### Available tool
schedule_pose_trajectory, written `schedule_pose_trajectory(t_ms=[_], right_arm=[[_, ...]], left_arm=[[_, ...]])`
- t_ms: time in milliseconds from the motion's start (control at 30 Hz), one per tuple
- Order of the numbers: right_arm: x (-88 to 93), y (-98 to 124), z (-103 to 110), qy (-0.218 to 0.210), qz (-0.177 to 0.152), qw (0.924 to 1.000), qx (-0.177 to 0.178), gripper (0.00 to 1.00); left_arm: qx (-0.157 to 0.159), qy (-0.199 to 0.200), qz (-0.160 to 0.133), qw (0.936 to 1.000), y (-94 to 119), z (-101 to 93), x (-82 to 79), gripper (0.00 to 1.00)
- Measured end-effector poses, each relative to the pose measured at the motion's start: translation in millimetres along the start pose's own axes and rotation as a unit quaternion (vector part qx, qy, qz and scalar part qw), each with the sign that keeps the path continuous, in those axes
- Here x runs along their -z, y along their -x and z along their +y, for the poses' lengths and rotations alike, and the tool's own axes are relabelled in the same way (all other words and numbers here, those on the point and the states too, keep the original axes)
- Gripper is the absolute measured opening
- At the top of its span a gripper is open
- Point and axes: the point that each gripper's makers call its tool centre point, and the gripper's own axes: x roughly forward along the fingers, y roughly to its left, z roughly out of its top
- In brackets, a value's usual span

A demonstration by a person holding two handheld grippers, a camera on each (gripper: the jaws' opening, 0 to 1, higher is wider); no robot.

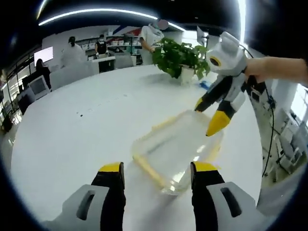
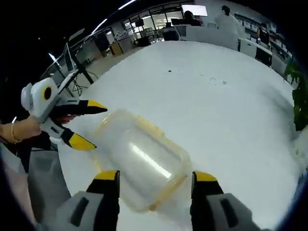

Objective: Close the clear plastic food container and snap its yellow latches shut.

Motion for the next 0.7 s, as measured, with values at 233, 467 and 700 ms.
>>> schedule_pose_trajectory(t_ms=[233,467,700], right_arm=[[-5.0,-6,5,0.005,-0.007,0.9999,-0.008,0.54],[-19.5,-20,17,0.008,-0.011,0.9999,-0.009,0.54],[-42.4,-39,31,0.015,-0.024,0.9995,-0.012,0.54]], left_arm=[[0.005,0.016,0.0,0.9999,1,1.5,0.6,0.36],[-0.013,0.028,-0.002,0.9995,8,23.6,1.4,0.34],[-0.038,0.054,-0.008,0.9978,19,57.8,1.9,0.31]])
